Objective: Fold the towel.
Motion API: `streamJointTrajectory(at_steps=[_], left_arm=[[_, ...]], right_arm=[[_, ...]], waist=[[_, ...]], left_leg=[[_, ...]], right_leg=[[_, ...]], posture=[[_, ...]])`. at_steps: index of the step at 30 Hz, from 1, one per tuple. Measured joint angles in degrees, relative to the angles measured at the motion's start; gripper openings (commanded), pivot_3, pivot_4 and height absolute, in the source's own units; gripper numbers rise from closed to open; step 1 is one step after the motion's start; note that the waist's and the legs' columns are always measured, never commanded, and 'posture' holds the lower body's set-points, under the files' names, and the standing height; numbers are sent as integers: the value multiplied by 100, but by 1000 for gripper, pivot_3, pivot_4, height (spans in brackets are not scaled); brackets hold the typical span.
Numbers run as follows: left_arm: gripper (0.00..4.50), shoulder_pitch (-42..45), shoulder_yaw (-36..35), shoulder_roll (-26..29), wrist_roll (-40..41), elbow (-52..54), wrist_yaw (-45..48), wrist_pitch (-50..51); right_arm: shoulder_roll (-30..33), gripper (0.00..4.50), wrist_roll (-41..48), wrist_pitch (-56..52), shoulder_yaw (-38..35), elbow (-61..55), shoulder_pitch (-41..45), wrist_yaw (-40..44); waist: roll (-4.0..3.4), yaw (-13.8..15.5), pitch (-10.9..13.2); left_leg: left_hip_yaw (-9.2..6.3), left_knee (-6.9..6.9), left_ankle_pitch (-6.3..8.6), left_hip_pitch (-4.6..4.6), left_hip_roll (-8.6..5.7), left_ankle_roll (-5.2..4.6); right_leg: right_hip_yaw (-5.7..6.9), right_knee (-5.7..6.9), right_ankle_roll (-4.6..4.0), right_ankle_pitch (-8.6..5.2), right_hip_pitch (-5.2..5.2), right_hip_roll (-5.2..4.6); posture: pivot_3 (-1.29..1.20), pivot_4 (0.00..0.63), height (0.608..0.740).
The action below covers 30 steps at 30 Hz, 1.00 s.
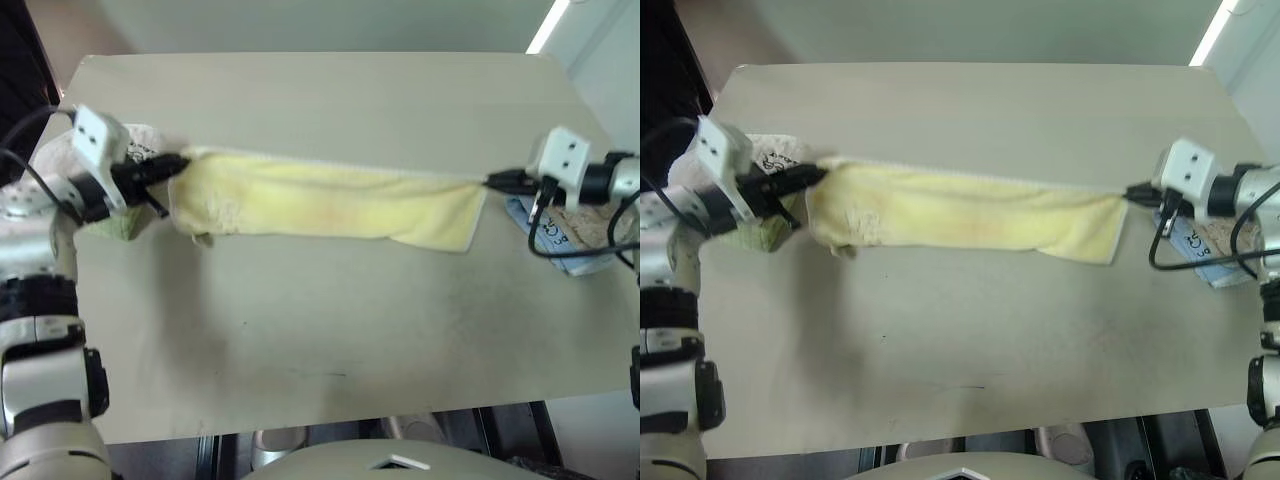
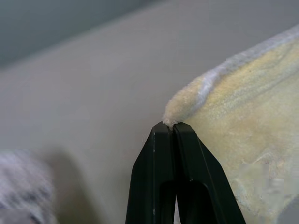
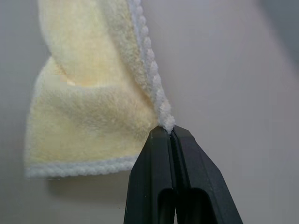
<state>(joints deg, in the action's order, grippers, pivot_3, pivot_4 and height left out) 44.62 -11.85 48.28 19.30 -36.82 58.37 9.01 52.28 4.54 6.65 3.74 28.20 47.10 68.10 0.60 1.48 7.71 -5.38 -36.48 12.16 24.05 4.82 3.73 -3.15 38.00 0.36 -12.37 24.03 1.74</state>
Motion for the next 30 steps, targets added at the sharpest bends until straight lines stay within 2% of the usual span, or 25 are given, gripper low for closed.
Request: streamJointTrajectory(at_steps=[5, 11, 16, 20, 26, 28, 30], left_arm=[[0, 1147, -368, 114, 274, -597, -84, -130], [0, 1213, -389, 587, 325, -731, 540, -221], [0, 370, -584, 1047, 716, -177, 1353, 307], [0, -614, -805, 1366, 1057, 279, 1852, 874], [0, -2160, -1108, 1460, 1261, 1145, 2076, 1301], [0, -2584, -1207, 1440, 1289, 1469, 2029, 1409], [0, -2919, -1275, 1365, 1302, 1796, 1973, 1479]], right_arm=[[18, 19, -122, 454, -7, 537, 1024, -43], [191, 19, 188, 401, -67, 275, 1101, 407], [664, 19, 1086, -525, -415, -981, 127, 1155], [1027, 19, 1899, -1465, -768, -2268, -1223, 1588], [1146, 19, 2461, -2302, -1172, -3488, -2826, 1576], [1143, 19, 2533, -2459, -1236, -3648, -3063, 1542], [1139, 19, 2602, -2570, -1283, -3746, -3182, 1499]], waist=[[0, -30, 0], [0, -86, 0], [0, -91, 0], [1, -90, -1], [1, -91, -1], [1, -96, -1], [1, -99, -1]], left_leg=[[15, 2, 5, -1, 0, -13], [25, 14, 15, 6, 2, -30], [56, 24, 15, 12, 9, -27], [72, 13, 19, 10, 11, -20], [82, -17, 18, -5, 9, -22], [86, -26, 17, -9, 7, -23], [90, -30, 12, -17, 1, -29]], right_leg=[[-10, -3, -11, 11, 16, -6], [-14, -4, -19, 3, 39, -6], [-22, -2, -14, -18, 45, -6], [-29, 7, -9, -29, 45, -6], [-44, 18, -6, -28, 30, -5], [-49, 20, -46, -37, 25, -3], [-62, 20, -46, -18, 16, -3]], posture=[[0, 150, 740], [0, 150, 740], [0, 150, 740], [0, 150, 740], [0, 150, 740], [0, 150, 740], [0, 150, 740]])
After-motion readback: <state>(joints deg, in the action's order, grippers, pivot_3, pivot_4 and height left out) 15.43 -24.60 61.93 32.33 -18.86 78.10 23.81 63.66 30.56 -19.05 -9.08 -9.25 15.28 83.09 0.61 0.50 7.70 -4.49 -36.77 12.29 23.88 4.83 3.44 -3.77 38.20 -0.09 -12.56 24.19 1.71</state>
